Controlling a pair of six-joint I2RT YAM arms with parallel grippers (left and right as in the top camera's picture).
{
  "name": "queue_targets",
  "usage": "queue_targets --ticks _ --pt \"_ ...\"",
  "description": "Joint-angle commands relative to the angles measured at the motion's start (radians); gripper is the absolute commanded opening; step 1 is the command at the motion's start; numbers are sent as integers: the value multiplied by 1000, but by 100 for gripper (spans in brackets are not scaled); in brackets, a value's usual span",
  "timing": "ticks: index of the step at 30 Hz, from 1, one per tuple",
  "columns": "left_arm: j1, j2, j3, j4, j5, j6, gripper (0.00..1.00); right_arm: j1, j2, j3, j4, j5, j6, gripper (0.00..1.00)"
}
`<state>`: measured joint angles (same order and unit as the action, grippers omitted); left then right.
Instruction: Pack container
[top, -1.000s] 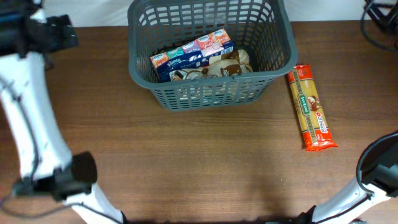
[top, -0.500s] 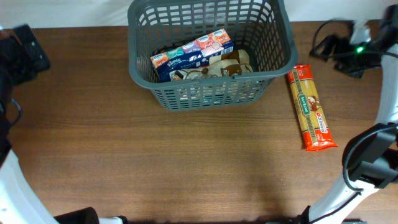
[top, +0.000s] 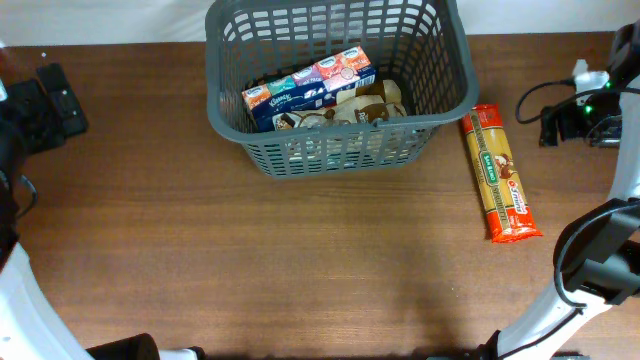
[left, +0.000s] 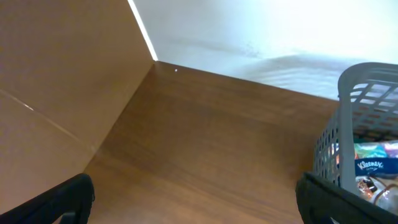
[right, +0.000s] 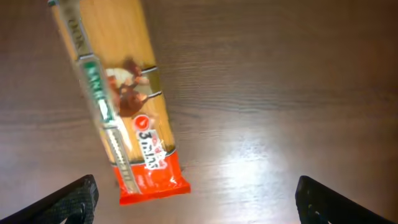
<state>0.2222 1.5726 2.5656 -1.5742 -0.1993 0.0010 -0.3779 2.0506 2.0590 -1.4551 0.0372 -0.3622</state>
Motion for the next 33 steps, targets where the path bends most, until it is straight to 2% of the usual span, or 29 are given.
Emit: queue_targets --ticks 1,6,11,14,20,26,33 --pt "2 -6 0 -19 -7 42 99 10 17 -84 1 -116 -176 99" --pt "2 -50 -34 -70 -7 41 99 11 17 -257 36 -152 -216 99" --pt "2 -185 -174 -55 -25 42 99 12 17 -352 57 -256 -322 99" --pt "1 -361 -392 28 -52 82 99 12 17 -355 72 -259 -364 99" --pt "2 -533 -773 207 -83 106 99 12 17 -355 88 -266 -367 99" --pt "2 -550 -1130 438 -78 106 99 10 17 -354 89 -283 -367 99" --pt "3 -518 -1366 665 -63 106 99 8 17 -354 84 -288 -367 99"
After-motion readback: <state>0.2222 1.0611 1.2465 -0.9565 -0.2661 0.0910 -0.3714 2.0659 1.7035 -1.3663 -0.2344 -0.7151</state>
